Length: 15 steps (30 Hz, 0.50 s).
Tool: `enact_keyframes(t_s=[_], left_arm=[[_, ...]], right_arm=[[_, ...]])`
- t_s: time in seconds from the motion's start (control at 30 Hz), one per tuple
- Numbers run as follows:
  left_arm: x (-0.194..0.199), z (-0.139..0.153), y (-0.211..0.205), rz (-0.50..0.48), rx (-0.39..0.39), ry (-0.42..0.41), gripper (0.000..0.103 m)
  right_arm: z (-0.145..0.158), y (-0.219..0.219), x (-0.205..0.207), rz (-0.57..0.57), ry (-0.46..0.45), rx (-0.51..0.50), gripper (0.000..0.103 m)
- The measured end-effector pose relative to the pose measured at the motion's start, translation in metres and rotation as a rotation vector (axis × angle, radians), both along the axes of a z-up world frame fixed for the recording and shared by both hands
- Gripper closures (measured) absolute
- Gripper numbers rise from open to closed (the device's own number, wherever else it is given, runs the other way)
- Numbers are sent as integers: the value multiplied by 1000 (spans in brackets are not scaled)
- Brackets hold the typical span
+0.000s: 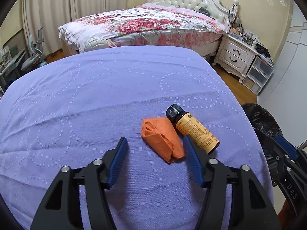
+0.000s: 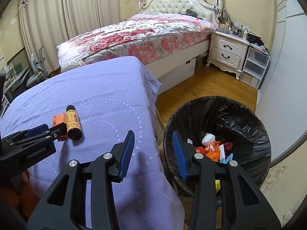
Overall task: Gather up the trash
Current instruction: 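Return to the bed and close the left tool on the orange bag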
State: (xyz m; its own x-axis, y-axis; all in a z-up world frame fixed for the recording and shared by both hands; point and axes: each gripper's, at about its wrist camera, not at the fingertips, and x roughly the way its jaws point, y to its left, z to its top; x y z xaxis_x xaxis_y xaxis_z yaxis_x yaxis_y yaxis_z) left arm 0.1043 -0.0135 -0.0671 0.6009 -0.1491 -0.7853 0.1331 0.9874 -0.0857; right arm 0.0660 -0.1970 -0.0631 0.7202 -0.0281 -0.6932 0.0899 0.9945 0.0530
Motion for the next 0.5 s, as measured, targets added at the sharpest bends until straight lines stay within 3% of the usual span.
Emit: enact_keyframes(t_s=[0.13,0.5], left_arm=[[-2,2,-2,-32,-7,-1,70],[-16,5,16,-41,0,-13,76]], right_arm=[[0,2,0,11,0,1,63],[3,15,-1,47,-6,-4,63]])
